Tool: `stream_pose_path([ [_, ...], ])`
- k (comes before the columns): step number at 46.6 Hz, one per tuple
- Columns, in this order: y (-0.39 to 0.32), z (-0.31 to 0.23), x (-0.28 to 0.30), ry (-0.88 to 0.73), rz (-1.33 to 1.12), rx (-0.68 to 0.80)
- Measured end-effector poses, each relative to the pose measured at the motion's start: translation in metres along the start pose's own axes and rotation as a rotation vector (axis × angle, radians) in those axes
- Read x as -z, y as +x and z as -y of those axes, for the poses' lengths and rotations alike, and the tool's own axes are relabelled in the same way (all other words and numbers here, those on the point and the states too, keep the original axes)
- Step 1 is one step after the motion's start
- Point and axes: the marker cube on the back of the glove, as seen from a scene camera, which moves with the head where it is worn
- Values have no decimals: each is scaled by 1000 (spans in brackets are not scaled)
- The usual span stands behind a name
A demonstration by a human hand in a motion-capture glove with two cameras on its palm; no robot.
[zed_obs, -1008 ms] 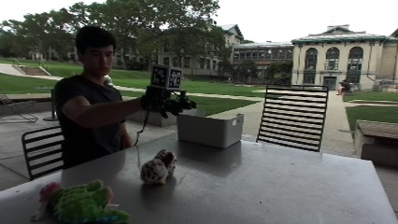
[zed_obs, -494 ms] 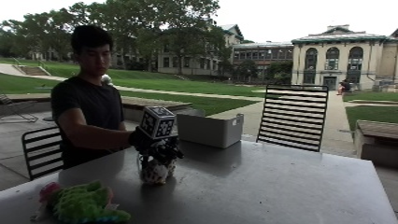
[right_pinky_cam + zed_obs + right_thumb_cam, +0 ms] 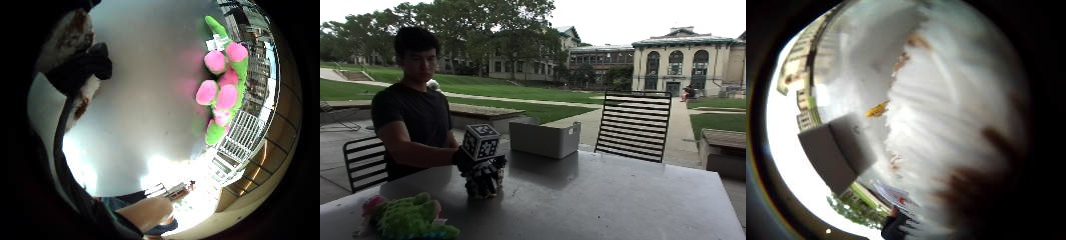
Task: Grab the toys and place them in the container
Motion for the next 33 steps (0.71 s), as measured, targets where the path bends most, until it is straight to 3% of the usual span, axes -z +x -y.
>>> stream_pose_path([
  [16, -7, 3, 26, 106, -6, -26],
  [33, -99, -52, 189, 352, 13, 94],
])
